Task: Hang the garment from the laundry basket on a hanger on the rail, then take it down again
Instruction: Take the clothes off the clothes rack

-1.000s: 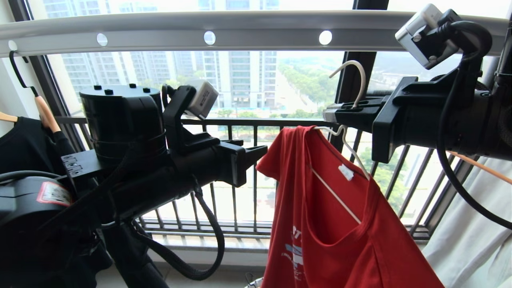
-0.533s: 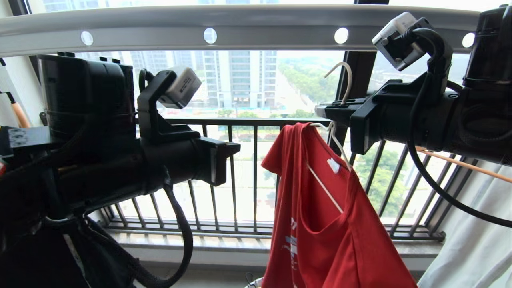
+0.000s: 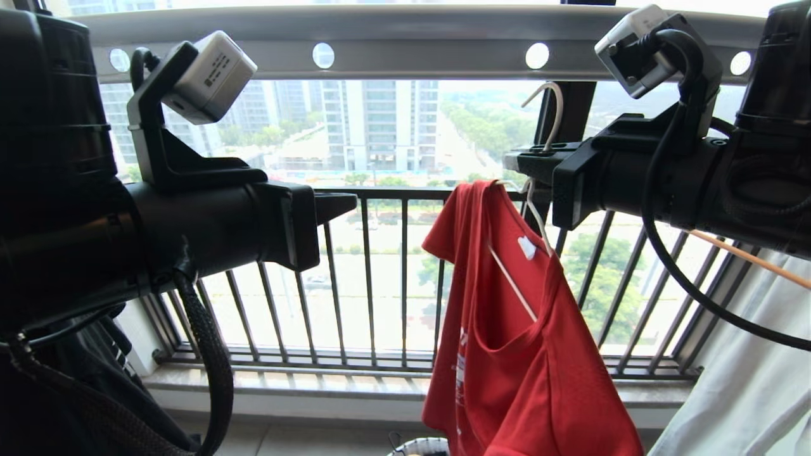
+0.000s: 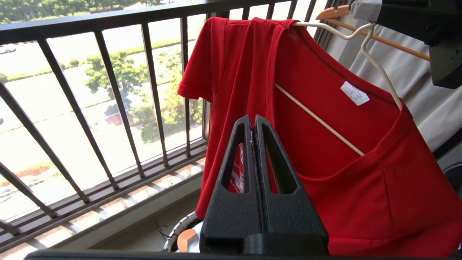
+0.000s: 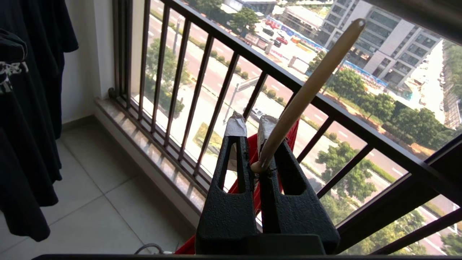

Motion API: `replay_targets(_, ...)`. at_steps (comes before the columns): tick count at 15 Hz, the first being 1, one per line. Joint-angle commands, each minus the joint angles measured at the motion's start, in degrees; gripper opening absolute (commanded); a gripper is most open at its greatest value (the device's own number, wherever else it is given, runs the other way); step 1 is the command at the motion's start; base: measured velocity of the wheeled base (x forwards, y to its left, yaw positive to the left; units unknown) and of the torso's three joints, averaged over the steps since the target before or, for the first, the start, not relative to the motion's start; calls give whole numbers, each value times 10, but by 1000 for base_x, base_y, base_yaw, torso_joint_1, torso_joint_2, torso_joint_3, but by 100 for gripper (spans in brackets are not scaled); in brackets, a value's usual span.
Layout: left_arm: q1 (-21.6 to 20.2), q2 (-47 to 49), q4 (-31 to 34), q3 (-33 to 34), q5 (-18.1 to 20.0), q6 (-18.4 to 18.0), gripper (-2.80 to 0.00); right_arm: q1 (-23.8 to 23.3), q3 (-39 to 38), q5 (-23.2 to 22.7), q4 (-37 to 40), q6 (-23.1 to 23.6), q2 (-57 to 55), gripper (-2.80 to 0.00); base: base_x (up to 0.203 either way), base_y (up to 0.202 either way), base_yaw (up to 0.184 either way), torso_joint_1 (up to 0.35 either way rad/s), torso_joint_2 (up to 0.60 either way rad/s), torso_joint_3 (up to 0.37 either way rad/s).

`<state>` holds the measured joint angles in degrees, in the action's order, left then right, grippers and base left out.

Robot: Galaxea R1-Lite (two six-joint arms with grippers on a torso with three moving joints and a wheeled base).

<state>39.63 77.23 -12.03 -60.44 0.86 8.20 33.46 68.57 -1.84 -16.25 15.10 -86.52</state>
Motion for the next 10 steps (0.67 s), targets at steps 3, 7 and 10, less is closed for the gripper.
replay_targets(3, 0, 7, -2, 0, 0, 1, -280, 1, 1, 1, 1, 6, 19, -280, 0, 0, 0, 0, 0, 0)
replay_targets(7, 1, 3, -2, 1, 1, 1, -280, 0, 33, 2, 4, 10, 5, -280, 0, 0, 0, 0, 0, 0)
replay_targets(10, 1, 1, -2, 1, 0, 1, -280, 0, 56, 2, 3, 25, -19, -280, 0, 0, 0, 0, 0, 0)
